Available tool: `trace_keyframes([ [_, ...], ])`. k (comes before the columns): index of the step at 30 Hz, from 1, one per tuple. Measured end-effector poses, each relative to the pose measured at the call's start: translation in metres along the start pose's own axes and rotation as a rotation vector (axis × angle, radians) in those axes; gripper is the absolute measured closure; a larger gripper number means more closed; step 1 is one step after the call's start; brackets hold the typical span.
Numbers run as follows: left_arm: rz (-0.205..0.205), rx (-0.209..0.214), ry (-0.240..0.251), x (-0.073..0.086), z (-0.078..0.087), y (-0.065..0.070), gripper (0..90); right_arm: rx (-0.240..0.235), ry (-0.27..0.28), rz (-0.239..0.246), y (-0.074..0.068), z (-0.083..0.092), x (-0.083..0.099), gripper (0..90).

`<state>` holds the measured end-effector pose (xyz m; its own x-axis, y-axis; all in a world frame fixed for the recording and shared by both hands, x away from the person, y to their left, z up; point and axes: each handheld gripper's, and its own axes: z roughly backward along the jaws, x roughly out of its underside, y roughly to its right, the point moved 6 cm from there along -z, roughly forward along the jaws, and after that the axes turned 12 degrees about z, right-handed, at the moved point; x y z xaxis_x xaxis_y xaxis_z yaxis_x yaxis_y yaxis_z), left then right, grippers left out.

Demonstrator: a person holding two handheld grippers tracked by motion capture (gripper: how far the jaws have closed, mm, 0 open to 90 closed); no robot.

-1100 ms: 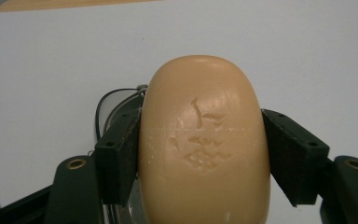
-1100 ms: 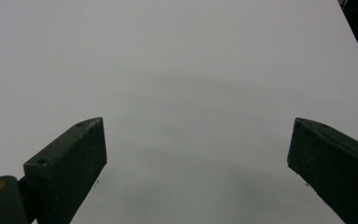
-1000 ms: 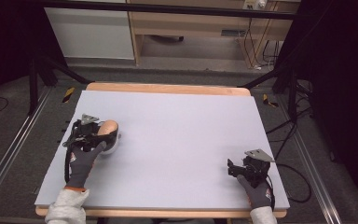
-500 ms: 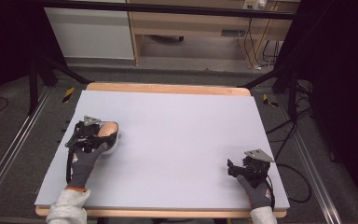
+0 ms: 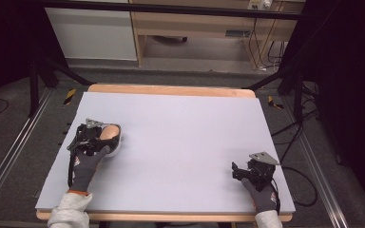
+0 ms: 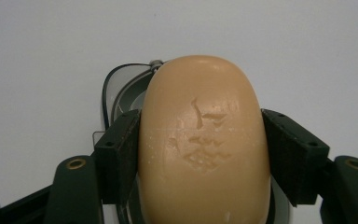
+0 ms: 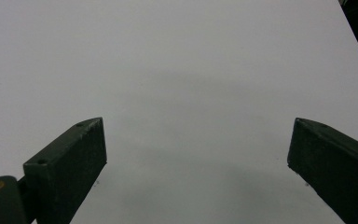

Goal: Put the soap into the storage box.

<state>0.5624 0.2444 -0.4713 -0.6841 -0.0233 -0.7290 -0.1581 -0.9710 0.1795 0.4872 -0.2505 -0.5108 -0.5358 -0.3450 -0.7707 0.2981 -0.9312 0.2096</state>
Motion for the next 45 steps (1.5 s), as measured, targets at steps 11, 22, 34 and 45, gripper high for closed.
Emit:
trace_keyframes([
  [11,0.008,0.001,0.000,0.000,0.000,0.000,30.7,0.000,-0.002,-0.001,0.000,0.000,0.000,4.7],
  [22,-0.015,0.004,0.018,-0.002,0.003,0.004,30.0,0.000,0.000,0.001,0.000,0.000,0.000,4.7],
  [34,-0.033,0.058,0.051,-0.007,0.013,0.016,30.1,0.001,0.000,-0.001,0.000,0.000,0.000,4.7],
  [45,-0.068,0.159,0.058,0.001,0.025,0.043,33.7,0.007,0.003,0.001,0.001,0.001,0.000,4.7],
])
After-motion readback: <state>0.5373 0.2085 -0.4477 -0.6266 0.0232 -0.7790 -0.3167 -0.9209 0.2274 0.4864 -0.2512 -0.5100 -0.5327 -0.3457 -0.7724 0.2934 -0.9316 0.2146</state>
